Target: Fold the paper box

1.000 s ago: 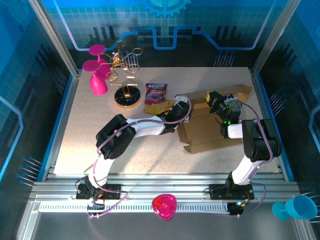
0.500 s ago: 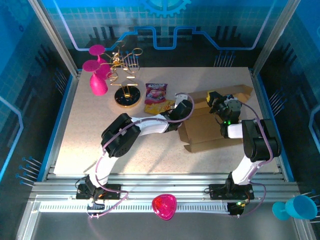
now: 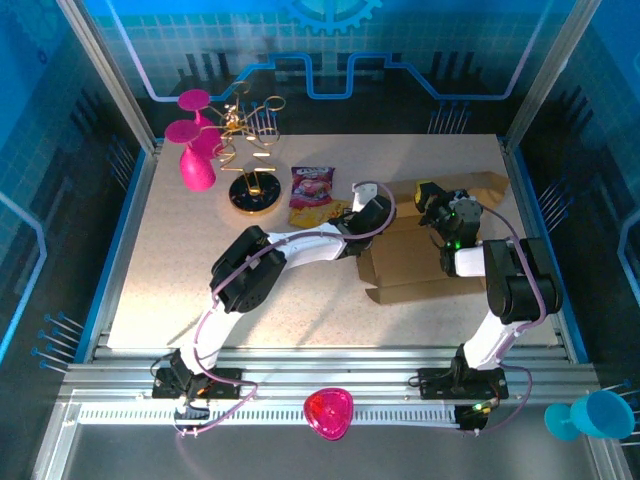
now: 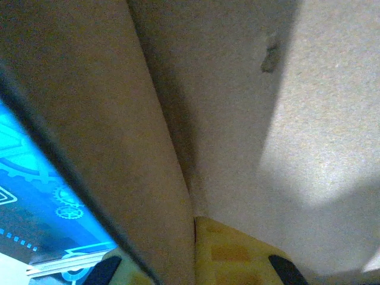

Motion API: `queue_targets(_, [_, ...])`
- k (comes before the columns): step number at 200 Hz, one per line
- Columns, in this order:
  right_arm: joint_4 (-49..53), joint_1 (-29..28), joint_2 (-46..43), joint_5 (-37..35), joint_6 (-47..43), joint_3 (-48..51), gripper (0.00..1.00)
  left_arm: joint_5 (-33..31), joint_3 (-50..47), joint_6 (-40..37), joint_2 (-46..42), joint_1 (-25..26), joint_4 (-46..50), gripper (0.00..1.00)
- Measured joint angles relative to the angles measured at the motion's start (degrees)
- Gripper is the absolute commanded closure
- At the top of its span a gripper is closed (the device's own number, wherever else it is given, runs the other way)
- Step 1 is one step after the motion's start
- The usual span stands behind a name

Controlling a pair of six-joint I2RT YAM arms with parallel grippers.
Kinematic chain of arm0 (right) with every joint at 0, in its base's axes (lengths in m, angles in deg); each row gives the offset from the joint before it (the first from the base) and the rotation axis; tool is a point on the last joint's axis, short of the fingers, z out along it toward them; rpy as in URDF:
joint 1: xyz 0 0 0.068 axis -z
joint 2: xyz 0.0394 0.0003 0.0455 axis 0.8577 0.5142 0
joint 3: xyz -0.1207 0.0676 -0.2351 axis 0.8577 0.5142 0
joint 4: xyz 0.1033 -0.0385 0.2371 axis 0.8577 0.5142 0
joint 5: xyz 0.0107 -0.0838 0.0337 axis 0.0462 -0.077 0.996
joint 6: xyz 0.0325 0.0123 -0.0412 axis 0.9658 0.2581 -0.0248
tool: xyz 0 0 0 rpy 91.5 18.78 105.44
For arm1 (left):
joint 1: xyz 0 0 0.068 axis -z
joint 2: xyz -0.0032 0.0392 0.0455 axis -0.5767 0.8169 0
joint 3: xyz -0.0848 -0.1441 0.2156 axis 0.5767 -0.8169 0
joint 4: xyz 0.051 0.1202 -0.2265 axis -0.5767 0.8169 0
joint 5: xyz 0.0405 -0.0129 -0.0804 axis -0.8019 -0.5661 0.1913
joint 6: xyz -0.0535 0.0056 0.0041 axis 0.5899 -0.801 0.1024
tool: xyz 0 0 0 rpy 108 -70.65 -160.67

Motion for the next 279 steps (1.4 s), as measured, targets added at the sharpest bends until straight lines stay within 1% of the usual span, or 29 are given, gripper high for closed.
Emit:
queue_targets(24, [0.5,-0.4,0.0,-0.1,0.3,-0.3,1.00,-0.7,0.8,1.4,0.0,0.1,2.2,1.00])
queue_targets(33, [0.9,-0.6,0.0,-0.2,0.5,-0.5,1.00,-0.9,1.1,2.0,0.0,0.1,3.0,0.82])
queue_targets(37, [1.2,-0.7,0.0,-0.2,0.6,-0.7,1.00,-1.0,1.3,2.2,0.1,0.1,3.4,0.77])
queue_targets(41, [1.4,-0.7,0.0,-0.2,0.7,-0.8,1.00,-1.0,1.5,2.3,0.1,0.1,3.7,0.75])
queue_targets(82, [3.8,-0.9,-0.5,-0.9,1.2,-1.8,1.00,-0.9,3.8,4.6,1.4,-0.2,5.7,0.73])
queue_targets(122, [5.0,-1.0,-0.5,-1.6,1.6,-2.5,1.00,0.3,5.6,6.5,2.1,-0.6,6.8,0.73])
queue_targets(131, [5.1,-1.0,-0.5,-1.7,1.7,-2.6,1.00,0.6,6.3,6.9,2.4,-0.7,7.4,0.79])
queue_targets(141, [5.2,-1.0,-0.5,-1.7,1.8,-2.7,1.00,0.7,7.1,7.7,2.8,-0.8,8.3,0.91])
queue_targets(151, [5.2,-1.0,-0.5,-1.7,1.8,-2.8,1.00,0.8,7.8,7.6,3.1,-1.1,9.4,1.00])
queue_targets(189, [5.4,-1.5,-0.5,-2.0,1.8,-3.1,1.00,0.8,8.5,9.2,3.2,-1.3,11.1,1.00])
queue_targets(195, [5.4,-1.5,-0.5,-2.0,1.8,-3.1,0.94,0.8,8.5,9.3,3.2,-1.3,11.1,1.00])
queue_targets(219, [6.5,-1.6,-1.7,-1.4,2.2,-3.1,0.63,0.4,8.3,9.4,3.1,-1.4,11.1,1.00])
queue_targets(234, [8.2,-1.7,-4.4,-1.7,2.2,-2.6,0.49,0.0,7.9,9.2,2.8,-1.9,11.2,1.00])
queue_targets(249, [11.8,-1.7,-9.0,-2.4,1.5,-1.9,0.38,-0.6,7.0,8.4,2.2,-2.5,11.2,1.00])
queue_targets(279, [23.6,-1.6,-21.8,-3.9,-1.8,-2.1,0.23,-1.6,4.5,6.3,-0.1,-3.2,12.5,1.00])
